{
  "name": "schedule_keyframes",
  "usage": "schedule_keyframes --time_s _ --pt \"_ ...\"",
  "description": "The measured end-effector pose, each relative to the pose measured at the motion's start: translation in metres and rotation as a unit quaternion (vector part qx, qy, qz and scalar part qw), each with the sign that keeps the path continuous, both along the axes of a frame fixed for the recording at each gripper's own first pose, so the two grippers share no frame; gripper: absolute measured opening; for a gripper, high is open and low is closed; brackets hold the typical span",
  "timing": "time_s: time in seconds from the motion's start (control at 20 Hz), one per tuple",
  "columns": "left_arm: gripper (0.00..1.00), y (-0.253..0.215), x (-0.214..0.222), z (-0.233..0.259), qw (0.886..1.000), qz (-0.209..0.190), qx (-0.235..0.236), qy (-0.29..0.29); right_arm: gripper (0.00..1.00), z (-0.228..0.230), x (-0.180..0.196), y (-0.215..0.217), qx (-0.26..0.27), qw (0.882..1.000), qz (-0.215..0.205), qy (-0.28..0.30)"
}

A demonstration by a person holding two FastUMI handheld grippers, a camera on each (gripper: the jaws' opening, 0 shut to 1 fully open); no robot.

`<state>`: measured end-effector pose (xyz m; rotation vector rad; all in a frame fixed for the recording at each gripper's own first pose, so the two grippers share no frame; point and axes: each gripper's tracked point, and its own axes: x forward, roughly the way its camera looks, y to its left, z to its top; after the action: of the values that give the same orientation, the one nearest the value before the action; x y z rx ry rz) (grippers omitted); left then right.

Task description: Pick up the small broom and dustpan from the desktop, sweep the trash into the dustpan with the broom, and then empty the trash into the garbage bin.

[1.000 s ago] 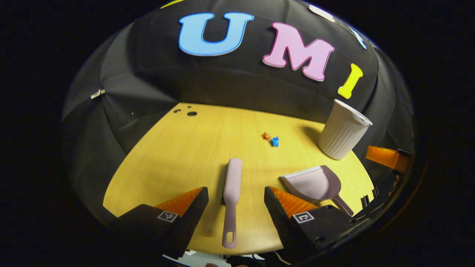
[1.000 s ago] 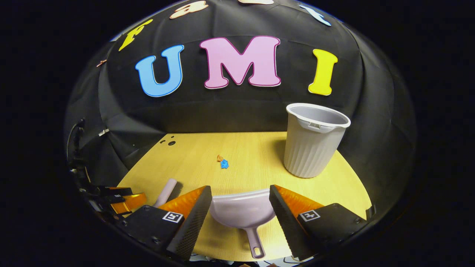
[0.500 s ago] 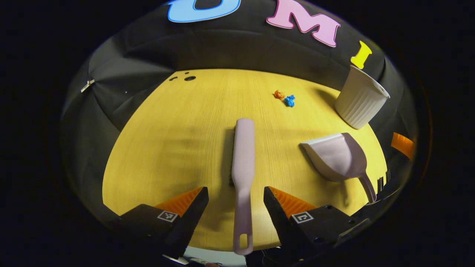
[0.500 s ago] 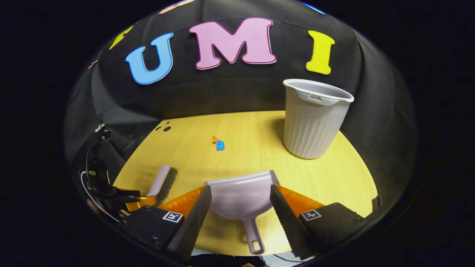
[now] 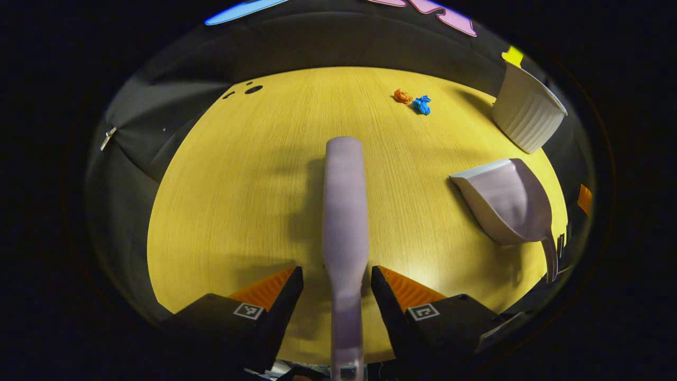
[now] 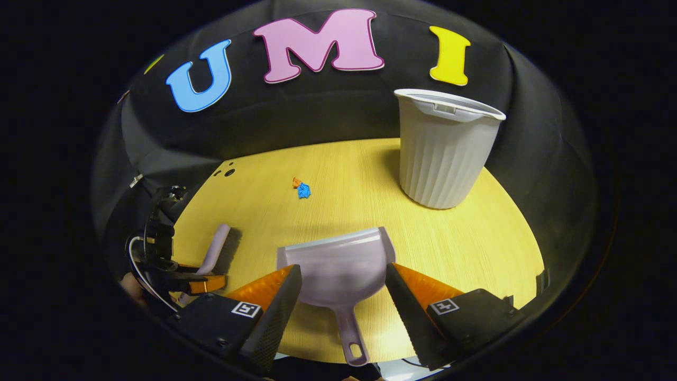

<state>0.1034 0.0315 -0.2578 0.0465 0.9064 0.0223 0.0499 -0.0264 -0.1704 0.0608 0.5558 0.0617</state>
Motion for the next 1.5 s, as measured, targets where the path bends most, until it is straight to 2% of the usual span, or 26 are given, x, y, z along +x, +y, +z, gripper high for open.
schedule_keyframes --time_s 0.15,0.2,0.35,0.4,0.45,0.5,0.7,1.05,1.15,1.35,1.5 --pt "0.76 -0.002 0.004 -0.005 1.000 -0.004 0.008 0.000 0.99 -0.010 0.001 -0.005 0.012 1.000 -0.006 0.019" --pt "0.63 -0.006 0.004 -0.006 1.000 -0.005 0.007 0.000 0.99 -0.012 0.001 -0.004 0.018 1.000 -0.007 0.024" --pt "0.47 -0.010 0.005 -0.007 1.000 -0.005 0.000 -0.001 0.99 -0.017 -0.001 -0.006 0.024 0.999 -0.008 0.034" --pt "0.45 -0.012 0.006 -0.007 1.000 -0.001 -0.008 -0.003 0.99 -0.018 -0.002 -0.005 0.024 0.999 -0.006 0.037" --pt "0.34 -0.011 0.007 -0.008 1.000 0.013 -0.012 -0.008 0.99 -0.021 -0.003 -0.003 0.021 0.999 0.000 0.044" --pt "0.31 -0.010 0.007 -0.008 1.000 0.018 -0.013 -0.009 0.99 -0.024 -0.004 0.000 0.021 0.998 0.009 0.053" --pt "0.28 -0.007 0.011 -0.005 0.999 0.031 -0.023 -0.031 0.99 -0.041 -0.015 0.013 0.025 0.994 0.042 0.095" --pt "0.26 0.006 -0.007 0.021 0.997 0.037 -0.033 -0.063 0.99 -0.066 -0.026 -0.002 0.017 0.989 0.031 0.141" --pt "0.27 0.011 -0.014 0.032 0.996 0.034 -0.029 -0.074 0.99 -0.080 -0.031 -0.008 0.001 0.986 0.031 0.165" --pt "0.27 0.031 -0.026 0.030 0.997 0.023 0.012 -0.072 0.99 -0.114 -0.032 -0.011 -0.040 0.979 0.047 0.197" --pt "0.25 0.034 -0.033 0.030 0.997 0.034 -0.003 -0.068 0.99 -0.131 -0.026 -0.013 -0.066 0.976 0.043 0.201"
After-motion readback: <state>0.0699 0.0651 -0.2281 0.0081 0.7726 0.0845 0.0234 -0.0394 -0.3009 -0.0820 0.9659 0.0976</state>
